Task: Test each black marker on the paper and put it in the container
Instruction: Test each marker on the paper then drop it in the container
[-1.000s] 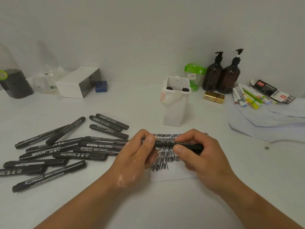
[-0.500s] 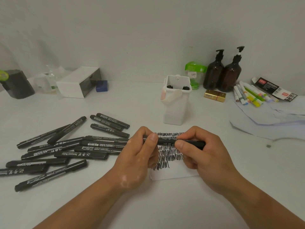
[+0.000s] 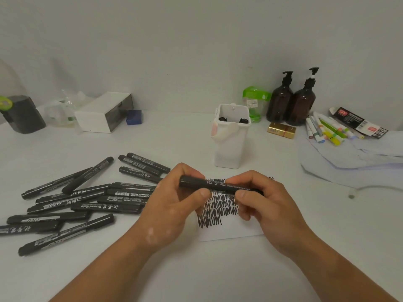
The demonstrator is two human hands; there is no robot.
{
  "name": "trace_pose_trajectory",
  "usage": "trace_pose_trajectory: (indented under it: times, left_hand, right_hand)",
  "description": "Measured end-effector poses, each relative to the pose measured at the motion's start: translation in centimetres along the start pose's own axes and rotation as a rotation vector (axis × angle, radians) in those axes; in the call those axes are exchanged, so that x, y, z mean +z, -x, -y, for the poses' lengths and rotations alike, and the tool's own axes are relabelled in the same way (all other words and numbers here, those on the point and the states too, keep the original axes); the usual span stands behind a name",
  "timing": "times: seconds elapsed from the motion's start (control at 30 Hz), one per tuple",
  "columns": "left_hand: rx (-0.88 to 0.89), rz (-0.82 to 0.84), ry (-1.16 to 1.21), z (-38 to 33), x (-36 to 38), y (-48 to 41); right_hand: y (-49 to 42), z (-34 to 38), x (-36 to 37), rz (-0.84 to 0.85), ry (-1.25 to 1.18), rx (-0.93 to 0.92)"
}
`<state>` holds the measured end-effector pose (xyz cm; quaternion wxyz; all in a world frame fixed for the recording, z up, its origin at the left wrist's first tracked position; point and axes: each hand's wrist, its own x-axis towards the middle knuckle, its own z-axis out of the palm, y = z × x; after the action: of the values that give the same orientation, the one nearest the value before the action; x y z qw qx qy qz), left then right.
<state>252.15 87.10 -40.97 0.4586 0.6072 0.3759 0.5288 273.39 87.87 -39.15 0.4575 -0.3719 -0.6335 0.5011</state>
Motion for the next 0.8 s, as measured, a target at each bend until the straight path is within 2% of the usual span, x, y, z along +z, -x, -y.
trace_pose_trajectory:
  times: [0.13, 0.2, 0.33, 0.47, 0.53, 0.63, 0.73, 0.8]
  left_hand:
    - [-0.046, -0.015, 0.237, 0.3, 0.2, -0.1]
    - [-0.045, 0.016, 0.273, 0.1, 0.4, -0.1]
    - [-0.037, 0.059, 0.173, 0.1, 0.9, 0.0]
    - [-0.057, 0.049, 0.081, -0.3, 0.7, 0.1]
    - [-0.057, 0.044, -0.095, -0.4, 0.4, 0.2]
    - [-0.059, 0.084, -0.301, -0.3, 0.5, 0.3]
    - [-0.064, 0.155, -0.329, -0.2, 0.7, 0.5]
    - [-0.078, 0.148, -0.346, 0.0, 0.5, 0.4]
  right_hand:
    - [0.1, 0.0, -0.1, -0.009, 0.025, -0.011]
    - [0.3, -0.3, 0.1, 0.021, 0.004, 0.013]
    - [0.5, -0.6, 1.1, 0.076, 0.05, 0.026]
    - [0.5, -0.6, 0.9, -0.017, 0.299, -0.033]
    - [0.4, -0.2, 0.3, -0.052, 0.203, -0.049]
    - [0.3, -0.1, -0.4, 0.005, 0.09, -0.04]
    - [0.2, -0.4, -0.3, 0.035, 0.183, -0.083]
    - [0.0, -0.5, -0.6, -0.003, 0.185, -0.096]
